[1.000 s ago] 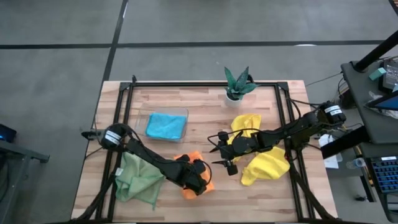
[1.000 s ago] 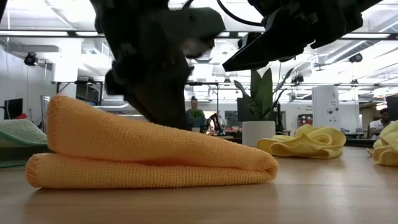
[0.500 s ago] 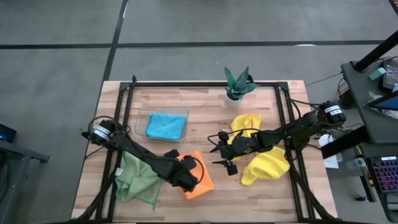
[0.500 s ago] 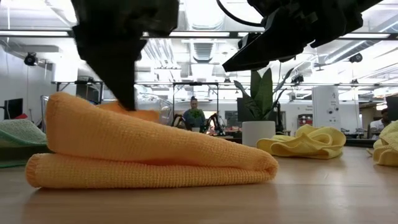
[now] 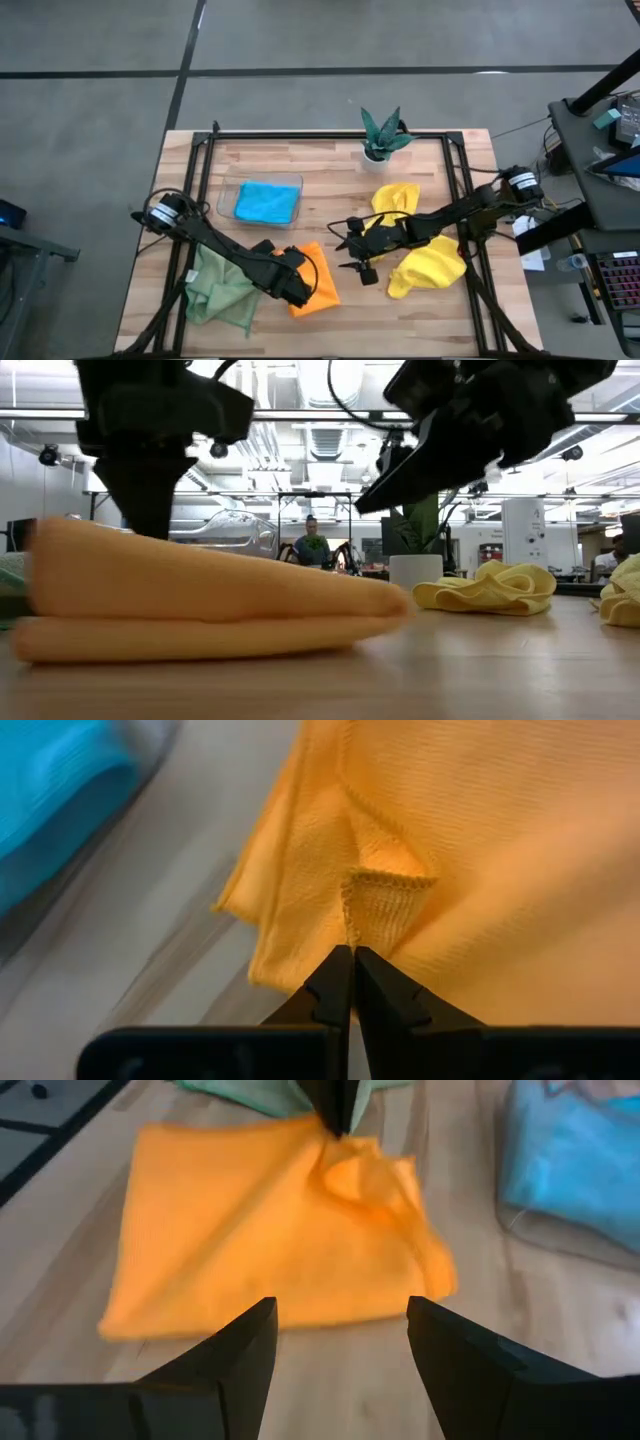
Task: Fold microfiber towels
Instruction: Fold the orange microfiber cloth
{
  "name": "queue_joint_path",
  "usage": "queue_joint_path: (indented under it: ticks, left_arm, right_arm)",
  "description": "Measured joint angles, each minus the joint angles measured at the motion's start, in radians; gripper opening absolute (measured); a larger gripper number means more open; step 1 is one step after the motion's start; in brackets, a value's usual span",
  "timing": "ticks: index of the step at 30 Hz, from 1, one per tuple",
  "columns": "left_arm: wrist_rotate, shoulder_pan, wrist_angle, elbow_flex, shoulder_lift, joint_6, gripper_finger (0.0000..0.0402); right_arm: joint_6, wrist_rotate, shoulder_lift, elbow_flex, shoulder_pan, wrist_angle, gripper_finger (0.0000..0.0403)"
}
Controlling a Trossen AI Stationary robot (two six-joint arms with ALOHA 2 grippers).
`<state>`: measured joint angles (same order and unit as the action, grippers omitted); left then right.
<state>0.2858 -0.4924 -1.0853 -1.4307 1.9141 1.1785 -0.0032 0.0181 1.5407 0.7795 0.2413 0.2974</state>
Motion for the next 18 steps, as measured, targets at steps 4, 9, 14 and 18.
queue_joint_path:
  ticks: [4,9,14,18]
  left_arm:
    - [-0.009,-0.002,-0.041,0.000,0.000,0.031,0.0002]
    - [-0.016,-0.002,-0.043,0.000,0.000,0.026,0.0042]
    - [-0.014,-0.001,-0.150,0.000,0.000,0.110,0.0104]
    - [-0.015,-0.005,-0.243,0.000,-0.001,0.148,0.0143]
  right_arm:
    - [0.006,0.000,0.067,0.015,0.000,0.034,0.0215]
    - [-0.001,-0.005,0.121,0.070,-0.010,0.030,0.0215]
    - [-0.035,-0.023,0.168,0.142,-0.015,0.012,0.0215]
    - [-0.047,-0.019,0.204,0.208,-0.045,-0.019,0.0215]
